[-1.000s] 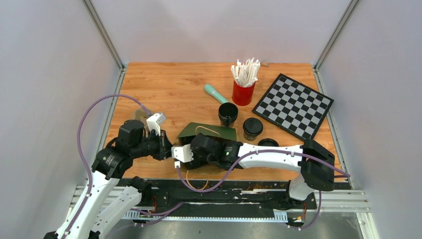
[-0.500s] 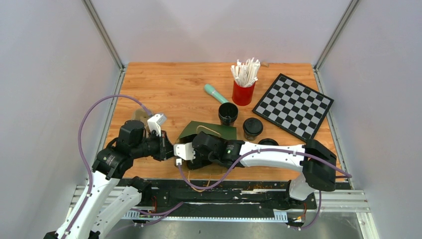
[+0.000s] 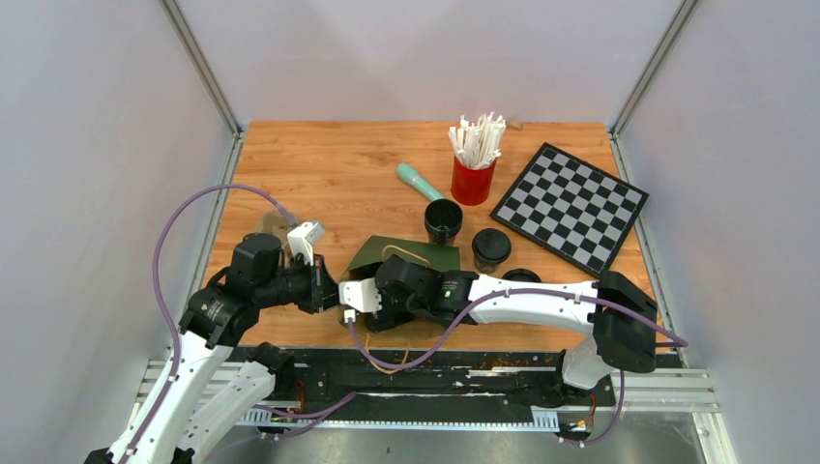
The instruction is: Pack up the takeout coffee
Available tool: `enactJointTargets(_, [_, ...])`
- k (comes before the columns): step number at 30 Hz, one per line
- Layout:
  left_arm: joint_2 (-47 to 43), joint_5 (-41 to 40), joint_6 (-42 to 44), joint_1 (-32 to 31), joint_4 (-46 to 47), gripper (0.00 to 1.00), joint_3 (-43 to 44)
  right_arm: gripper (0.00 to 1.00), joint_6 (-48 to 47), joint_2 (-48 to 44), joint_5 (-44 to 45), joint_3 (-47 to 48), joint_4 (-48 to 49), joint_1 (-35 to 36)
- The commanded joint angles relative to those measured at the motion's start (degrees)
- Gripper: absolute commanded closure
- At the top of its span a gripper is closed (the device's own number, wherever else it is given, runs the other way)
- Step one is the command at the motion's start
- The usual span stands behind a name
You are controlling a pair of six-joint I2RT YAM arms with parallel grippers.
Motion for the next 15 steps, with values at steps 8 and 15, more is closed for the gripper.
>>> enactJointTargets(8, [0.1, 1.2, 0.7, -0.2, 0.1, 1.00, 0.9, 0.09, 1.2, -2.9, -1.4, 2.4, 0.0, -0.3])
enactJointTargets(15, [0.3, 1.2, 0.9, -0.2, 0.0, 1.00, 1.0, 0.13, 2.0, -3.1, -1.2, 2.6, 0.0, -0.4])
